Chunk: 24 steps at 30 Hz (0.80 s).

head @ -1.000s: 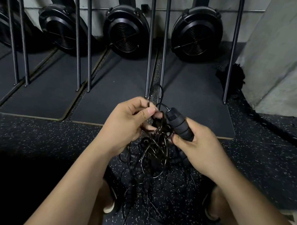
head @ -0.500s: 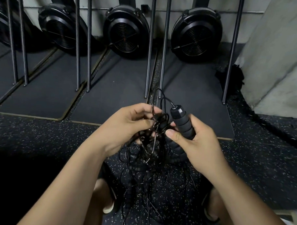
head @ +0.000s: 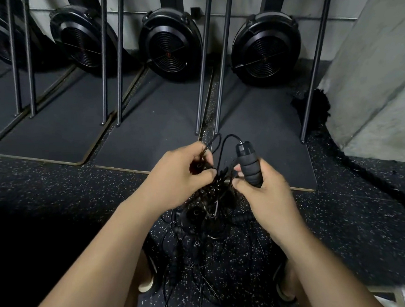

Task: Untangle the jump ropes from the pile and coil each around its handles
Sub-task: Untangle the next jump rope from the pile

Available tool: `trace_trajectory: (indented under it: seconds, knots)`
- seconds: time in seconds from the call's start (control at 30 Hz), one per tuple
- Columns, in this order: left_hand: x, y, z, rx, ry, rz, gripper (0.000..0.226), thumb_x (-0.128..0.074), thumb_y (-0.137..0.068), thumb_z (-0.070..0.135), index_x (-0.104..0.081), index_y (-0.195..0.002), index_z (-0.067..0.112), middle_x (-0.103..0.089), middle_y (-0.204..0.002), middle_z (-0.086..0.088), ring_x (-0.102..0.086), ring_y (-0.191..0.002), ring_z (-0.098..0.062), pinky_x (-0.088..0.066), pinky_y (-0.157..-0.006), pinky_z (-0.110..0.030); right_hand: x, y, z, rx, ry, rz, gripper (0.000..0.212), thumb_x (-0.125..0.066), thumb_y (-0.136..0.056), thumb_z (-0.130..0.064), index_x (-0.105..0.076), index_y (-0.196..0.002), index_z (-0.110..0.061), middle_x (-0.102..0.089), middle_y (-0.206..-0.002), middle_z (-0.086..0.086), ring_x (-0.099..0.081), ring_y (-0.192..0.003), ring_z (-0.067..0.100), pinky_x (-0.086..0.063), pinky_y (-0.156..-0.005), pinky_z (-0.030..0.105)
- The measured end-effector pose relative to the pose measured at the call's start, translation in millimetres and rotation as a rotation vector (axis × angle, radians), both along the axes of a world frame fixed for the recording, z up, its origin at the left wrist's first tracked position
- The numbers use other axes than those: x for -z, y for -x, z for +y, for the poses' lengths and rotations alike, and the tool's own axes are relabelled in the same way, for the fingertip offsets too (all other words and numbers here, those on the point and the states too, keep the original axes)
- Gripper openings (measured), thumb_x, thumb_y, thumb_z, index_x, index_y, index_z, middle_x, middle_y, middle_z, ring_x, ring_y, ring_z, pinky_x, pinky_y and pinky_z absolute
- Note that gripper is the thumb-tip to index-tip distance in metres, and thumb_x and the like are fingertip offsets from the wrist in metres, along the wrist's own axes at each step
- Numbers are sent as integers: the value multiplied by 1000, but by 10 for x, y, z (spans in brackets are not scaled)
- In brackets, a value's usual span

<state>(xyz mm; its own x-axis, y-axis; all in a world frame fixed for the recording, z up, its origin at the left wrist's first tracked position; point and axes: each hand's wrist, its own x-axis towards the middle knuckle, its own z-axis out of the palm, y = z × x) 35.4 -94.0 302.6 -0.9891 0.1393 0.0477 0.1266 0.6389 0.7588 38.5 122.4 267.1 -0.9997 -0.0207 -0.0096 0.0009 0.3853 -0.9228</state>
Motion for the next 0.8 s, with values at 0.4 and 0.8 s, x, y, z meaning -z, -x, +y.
trace_trajectory:
  seconds: [0.4,0.8]
  knots:
    - [-18,67,7,-241,275,460,54,-54,-103,59,-49,-71,16,-46,-66,7,-47,-60,-17,-30,-59,-32,-70,-30,10,-22,-53,44,32,-76,-91,-51,-67,-103,-23,-74,-95,-7,-71,-92,16,-58,-89,51]
    - [-40,86,118,-348,-573,-105,77,-66,-96,63,-46,-81,-10,-39,-71,-8,-34,-64,-20,-30,-51,-29,-275,-146,-217,-91,294,-134,26,-54,-93,-46,-53,-101,-22,-62,-82,5,-54,-73,20,-44,-73,45]
